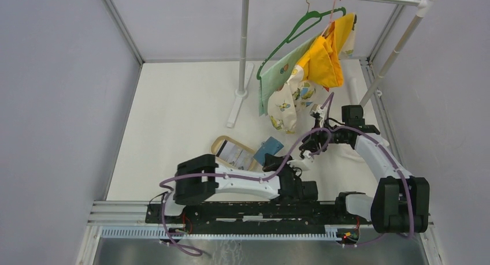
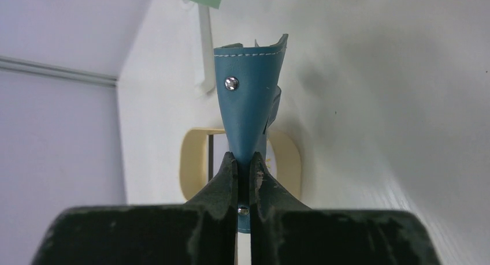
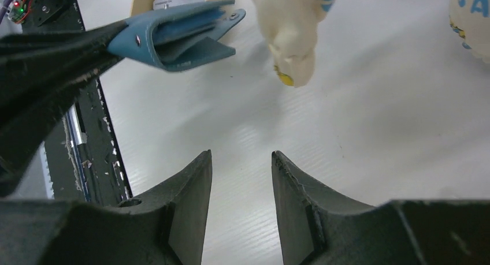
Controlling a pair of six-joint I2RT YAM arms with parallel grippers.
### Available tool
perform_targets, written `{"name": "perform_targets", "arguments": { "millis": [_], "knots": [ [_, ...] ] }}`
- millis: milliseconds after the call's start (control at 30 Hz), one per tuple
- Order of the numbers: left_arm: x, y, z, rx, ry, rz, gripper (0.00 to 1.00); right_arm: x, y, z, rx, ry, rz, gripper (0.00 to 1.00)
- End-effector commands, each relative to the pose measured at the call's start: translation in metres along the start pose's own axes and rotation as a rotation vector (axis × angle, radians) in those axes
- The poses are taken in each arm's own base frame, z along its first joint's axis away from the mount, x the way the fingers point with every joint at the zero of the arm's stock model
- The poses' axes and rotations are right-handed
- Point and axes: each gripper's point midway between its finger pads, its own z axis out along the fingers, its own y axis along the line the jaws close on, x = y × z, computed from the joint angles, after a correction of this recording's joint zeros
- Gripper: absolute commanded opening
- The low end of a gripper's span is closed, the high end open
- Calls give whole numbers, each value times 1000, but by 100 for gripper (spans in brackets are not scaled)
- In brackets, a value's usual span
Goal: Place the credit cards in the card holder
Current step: Close the card holder at the center of the board.
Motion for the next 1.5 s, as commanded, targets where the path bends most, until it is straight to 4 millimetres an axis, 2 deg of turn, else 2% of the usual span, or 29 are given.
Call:
{"name": "perform_targets", "arguments": {
  "millis": [0, 200, 367, 567, 700, 833, 967, 1033, 1100, 1233, 1467],
  "knots": [
    [-13, 3, -3, -224, -104, 139, 1, -8, -11, -5, 30, -31, 4, 48],
    [-11, -34, -7, -273, -159, 203, 1, -5, -14, -6, 31, -33, 32, 48],
    [-6, -48, -10, -232, -140, 145, 2, -3, -15, -7, 28, -35, 47, 48],
    [5, -91, -9, 0, -78, 55, 2, -3, -16, -7, 26, -38, 53, 48],
    [8, -106, -11, 91, -57, 35, 6, -3, -16, -8, 25, -40, 58, 48],
    [14, -127, -13, 179, -24, 52, 22, -1, -15, -7, 21, -35, 66, 48],
    [20, -138, -17, 262, -3, 27, 66, 1, -16, -7, 26, -26, 64, 49],
    [19, -136, -20, 284, -5, 1, 79, 2, -17, -7, 31, -22, 60, 49],
    [14, -132, -26, 317, -11, -25, 84, 3, -18, -8, 34, -19, 56, 49],
    [4, -124, -39, 390, -25, -80, 86, 2, -19, -10, 40, -9, 9, 50],
    [-15, -100, -74, 642, -111, -278, 92, -4, -17, -14, 28, 2, -213, 59]
  ]
}}
